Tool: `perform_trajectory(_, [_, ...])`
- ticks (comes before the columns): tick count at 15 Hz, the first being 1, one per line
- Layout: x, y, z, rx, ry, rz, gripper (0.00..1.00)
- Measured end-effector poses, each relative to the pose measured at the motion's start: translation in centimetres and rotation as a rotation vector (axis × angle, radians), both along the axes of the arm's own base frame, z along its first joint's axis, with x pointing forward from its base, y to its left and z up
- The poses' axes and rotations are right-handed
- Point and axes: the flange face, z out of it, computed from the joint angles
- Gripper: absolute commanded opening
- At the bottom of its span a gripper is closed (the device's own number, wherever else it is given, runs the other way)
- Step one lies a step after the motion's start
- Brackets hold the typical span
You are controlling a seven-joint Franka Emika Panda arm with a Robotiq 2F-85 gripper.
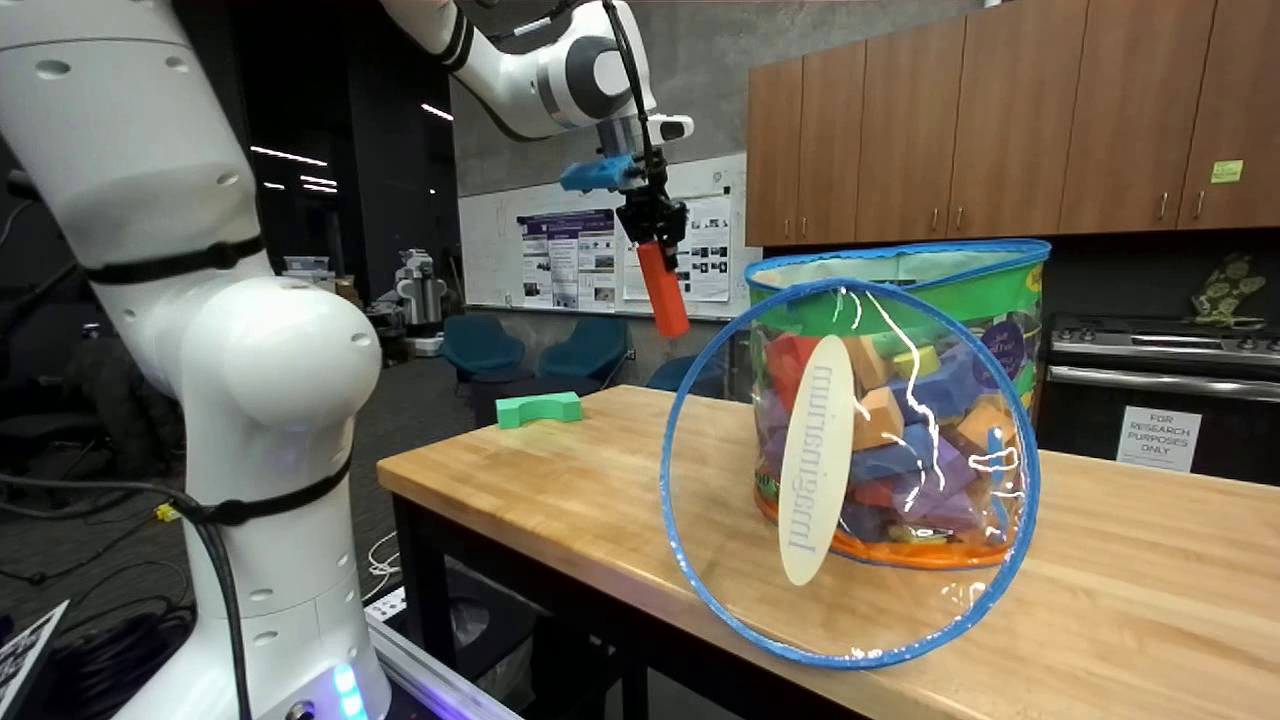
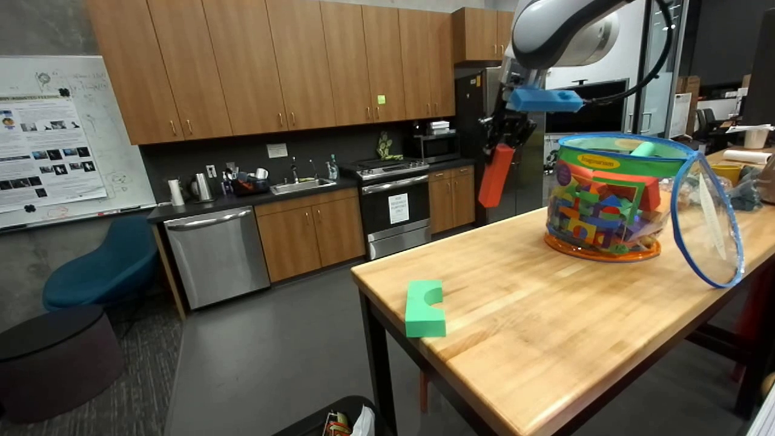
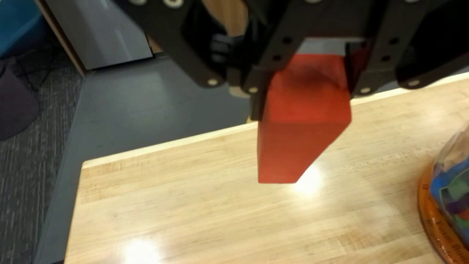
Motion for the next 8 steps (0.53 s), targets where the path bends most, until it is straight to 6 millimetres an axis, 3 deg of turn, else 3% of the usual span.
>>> perform_trajectory(8, [-6.3,-7.5,5.5,-0.023,-0.126,-0.128,0.16])
